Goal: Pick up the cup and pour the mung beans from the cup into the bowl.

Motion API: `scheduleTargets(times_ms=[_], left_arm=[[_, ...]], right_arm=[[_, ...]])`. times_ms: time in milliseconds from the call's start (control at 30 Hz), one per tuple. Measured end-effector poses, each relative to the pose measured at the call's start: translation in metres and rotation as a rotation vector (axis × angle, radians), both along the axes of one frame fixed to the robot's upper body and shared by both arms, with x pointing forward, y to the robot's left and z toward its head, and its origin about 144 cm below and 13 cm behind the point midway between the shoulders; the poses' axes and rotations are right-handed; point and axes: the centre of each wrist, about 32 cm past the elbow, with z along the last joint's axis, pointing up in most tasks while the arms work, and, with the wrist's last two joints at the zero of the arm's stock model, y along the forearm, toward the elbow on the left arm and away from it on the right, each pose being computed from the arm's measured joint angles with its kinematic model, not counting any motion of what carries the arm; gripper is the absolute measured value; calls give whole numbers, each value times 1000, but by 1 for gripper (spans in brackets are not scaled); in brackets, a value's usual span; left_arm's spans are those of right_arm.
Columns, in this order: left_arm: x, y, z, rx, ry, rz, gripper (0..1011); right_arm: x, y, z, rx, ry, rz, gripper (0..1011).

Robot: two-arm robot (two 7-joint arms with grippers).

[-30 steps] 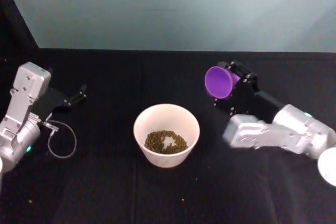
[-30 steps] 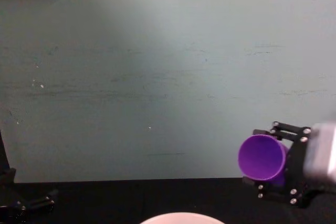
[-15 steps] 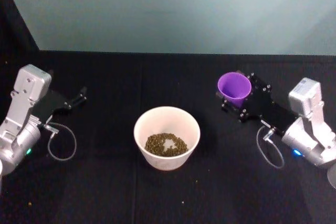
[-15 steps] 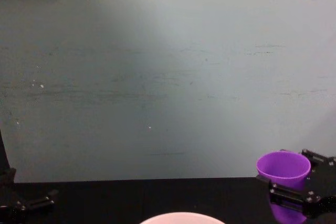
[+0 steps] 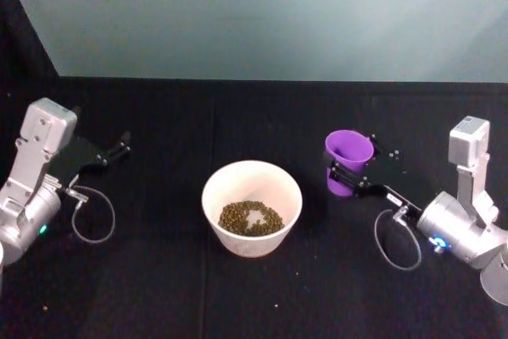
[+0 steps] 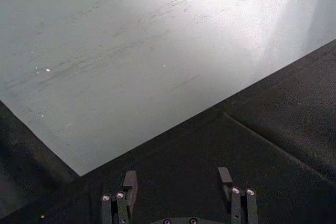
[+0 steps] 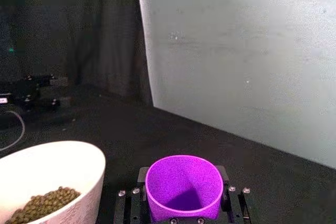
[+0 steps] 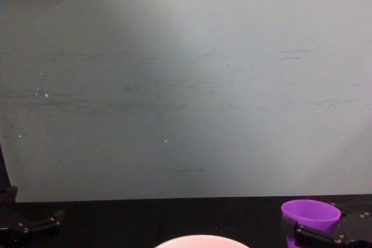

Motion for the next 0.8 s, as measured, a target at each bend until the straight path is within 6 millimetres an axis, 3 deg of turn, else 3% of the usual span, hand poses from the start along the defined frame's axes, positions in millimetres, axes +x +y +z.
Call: scheduleTargets(times_ms=[700,800], left_arm=[[0,0,0,0,0,0,1000],[0,0,0,0,0,0,1000]], right_arm=[[3,4,-2,-18,36,55,757],[3,4,-3,-18,35,55,843]])
